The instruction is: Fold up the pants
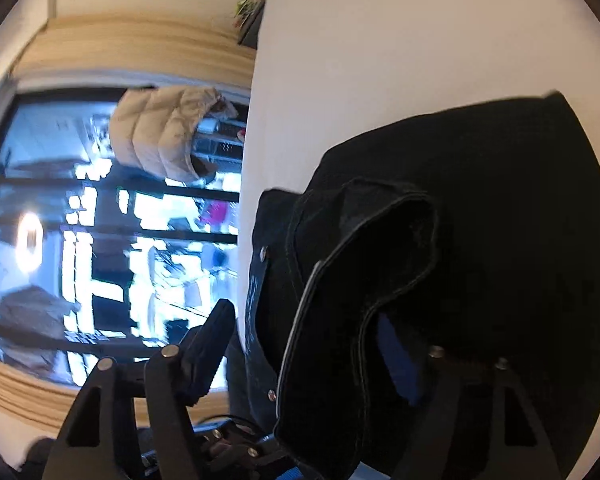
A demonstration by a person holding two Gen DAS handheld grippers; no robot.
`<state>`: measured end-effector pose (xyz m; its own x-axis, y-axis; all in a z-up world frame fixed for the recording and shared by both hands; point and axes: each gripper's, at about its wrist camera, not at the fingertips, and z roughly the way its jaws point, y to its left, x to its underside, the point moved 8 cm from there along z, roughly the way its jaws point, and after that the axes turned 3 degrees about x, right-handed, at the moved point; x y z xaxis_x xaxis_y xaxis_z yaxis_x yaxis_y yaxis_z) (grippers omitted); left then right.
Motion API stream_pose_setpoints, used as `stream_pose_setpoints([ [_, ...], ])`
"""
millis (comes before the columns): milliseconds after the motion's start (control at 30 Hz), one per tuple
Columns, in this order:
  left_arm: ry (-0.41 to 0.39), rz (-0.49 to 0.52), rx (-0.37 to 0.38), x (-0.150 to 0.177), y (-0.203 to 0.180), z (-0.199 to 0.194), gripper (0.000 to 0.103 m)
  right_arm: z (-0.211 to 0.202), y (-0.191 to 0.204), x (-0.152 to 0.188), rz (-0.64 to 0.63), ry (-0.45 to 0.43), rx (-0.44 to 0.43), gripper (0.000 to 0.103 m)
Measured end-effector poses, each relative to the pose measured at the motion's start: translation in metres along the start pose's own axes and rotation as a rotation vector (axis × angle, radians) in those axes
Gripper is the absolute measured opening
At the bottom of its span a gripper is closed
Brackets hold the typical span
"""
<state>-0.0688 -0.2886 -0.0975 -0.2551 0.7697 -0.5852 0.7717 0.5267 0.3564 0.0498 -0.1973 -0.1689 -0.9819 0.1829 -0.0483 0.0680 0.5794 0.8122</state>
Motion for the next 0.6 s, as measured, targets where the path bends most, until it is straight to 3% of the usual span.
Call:
stream_pose_setpoints([
  [133, -0.009, -0.013, 0.007, 0.000, 0.004, -0.002, 0.015, 0.001, -0.013, -0.005, 0.024, 0.001, -0.004, 0.055],
  [200, -0.014, -0.019, 0.006, 0.002, 0.007, -0.004, 0.015, 0.001, -0.022, -0.009, 0.035, -0.007, 0.011, 0.022],
  [267, -0.018, -0.021, 0.009, 0.007, 0.012, -0.008, 0.015, -0.001, -0.032, -0.012, 0.048, -0.023, 0.039, 0.012],
  [400, -0.028, -0.007, 0.016, 0.011, 0.019, -0.021, 0.015, -0.008, -0.032, -0.011, 0.011, -0.050, 0.087, 0.011],
  [600, -0.062, 0.010, 0.059, -0.010, 0.011, -0.020, 0.014, -0.035, -0.036, -0.022, -0.034, -0.096, 0.158, 0.010],
])
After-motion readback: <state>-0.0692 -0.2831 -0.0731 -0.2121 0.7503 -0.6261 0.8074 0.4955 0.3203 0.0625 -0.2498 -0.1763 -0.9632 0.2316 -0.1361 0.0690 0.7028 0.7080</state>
